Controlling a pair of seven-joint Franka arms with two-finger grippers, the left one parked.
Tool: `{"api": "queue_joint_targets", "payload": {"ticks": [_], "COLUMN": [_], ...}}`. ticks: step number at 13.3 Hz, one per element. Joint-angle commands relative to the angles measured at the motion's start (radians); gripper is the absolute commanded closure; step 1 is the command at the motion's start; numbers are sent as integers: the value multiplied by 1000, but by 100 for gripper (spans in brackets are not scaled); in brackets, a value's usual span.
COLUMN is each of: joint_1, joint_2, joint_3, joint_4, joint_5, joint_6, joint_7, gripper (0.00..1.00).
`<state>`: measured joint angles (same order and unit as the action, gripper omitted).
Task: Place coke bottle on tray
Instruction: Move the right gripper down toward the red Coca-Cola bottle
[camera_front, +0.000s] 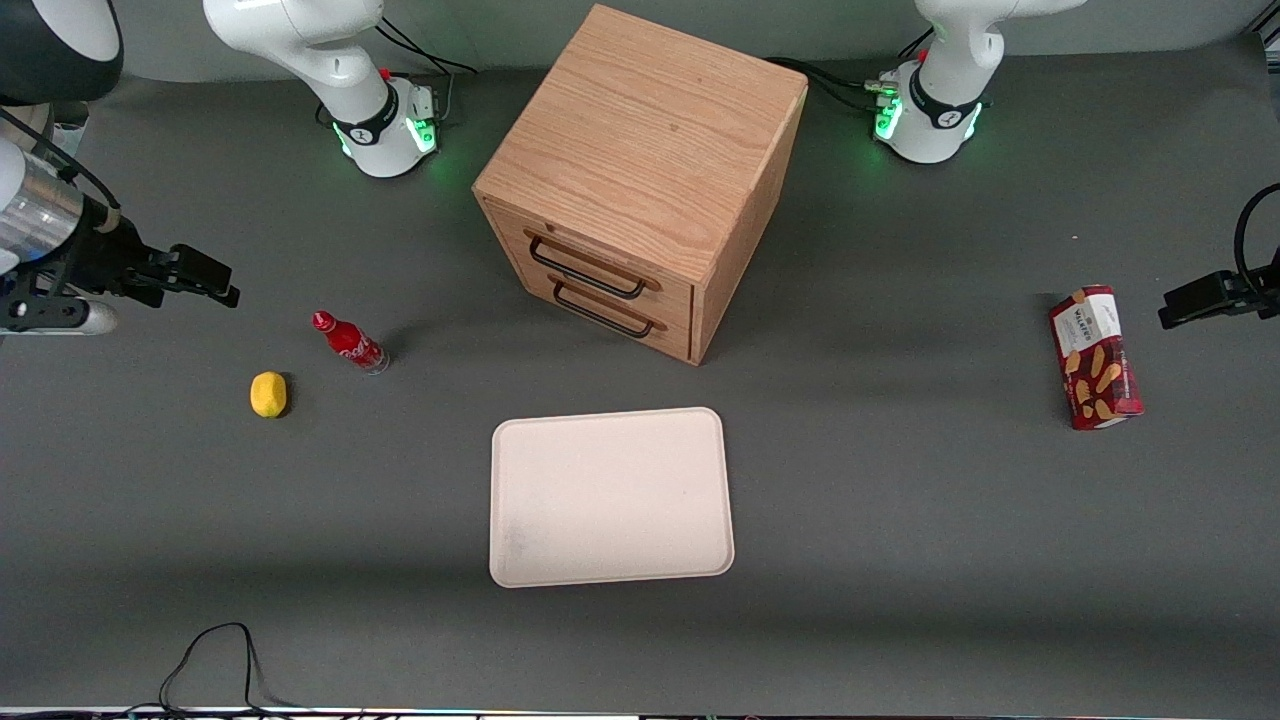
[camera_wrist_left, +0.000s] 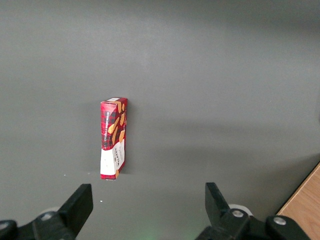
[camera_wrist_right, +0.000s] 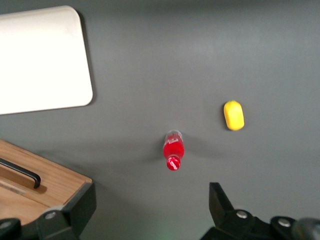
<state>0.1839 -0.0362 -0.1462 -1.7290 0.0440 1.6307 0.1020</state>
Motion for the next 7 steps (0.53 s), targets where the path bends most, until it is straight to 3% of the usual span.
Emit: {"api": "queue_joint_targets", "payload": {"ticks": [1,5,7], "joint_1": [5,6,6], "joint_2": [-19,-125,-126], "joint_3": [7,7,7], "joint_4": [-142,-530,-622], "joint_5": [-22,-42,-42], "joint_6": [91,436,533], "joint_7": [10,-51,-60], "gripper": [0,0,0]}}
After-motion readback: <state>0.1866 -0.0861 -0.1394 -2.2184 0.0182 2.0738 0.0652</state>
